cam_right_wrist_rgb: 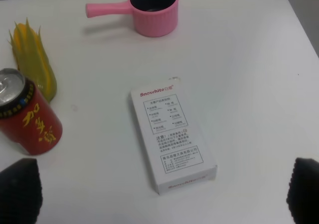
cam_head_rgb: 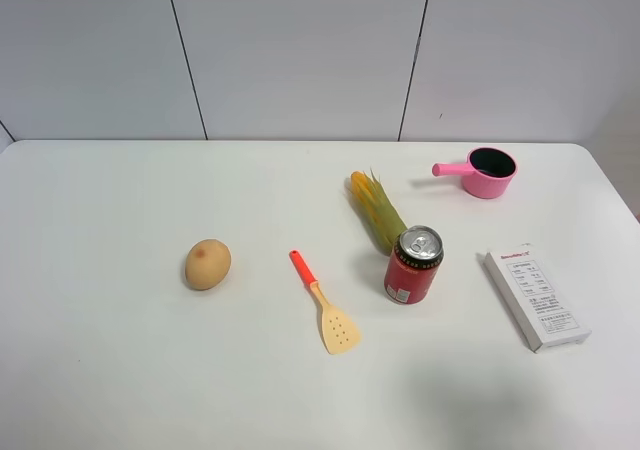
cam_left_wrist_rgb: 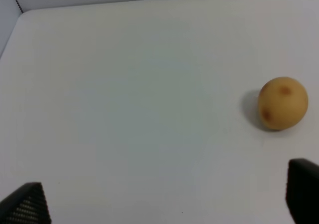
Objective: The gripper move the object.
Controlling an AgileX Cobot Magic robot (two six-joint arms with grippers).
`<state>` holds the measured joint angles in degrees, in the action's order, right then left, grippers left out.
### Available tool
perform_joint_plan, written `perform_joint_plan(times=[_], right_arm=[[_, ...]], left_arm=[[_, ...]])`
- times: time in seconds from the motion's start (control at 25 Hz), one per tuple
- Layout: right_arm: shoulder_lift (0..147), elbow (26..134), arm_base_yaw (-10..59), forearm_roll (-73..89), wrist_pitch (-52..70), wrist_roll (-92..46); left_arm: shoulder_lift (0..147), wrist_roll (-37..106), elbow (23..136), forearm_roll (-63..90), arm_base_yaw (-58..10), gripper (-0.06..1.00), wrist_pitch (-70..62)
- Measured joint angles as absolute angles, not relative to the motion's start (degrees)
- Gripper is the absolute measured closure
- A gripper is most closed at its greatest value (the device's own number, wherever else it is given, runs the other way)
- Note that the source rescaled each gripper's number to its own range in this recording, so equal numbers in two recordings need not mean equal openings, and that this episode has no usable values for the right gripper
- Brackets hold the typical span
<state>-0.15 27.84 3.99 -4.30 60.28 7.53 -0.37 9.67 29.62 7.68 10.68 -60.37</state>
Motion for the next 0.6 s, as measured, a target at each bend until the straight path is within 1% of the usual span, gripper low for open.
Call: perform_joint_plan(times=[0.6], right_arm=[[-0.1, 27.8, 4.0, -4.3, 60.3, 7.5]], left_arm=[[-0.4, 9.7, 29.6, 7.7, 10.7, 0.07, -60.4]])
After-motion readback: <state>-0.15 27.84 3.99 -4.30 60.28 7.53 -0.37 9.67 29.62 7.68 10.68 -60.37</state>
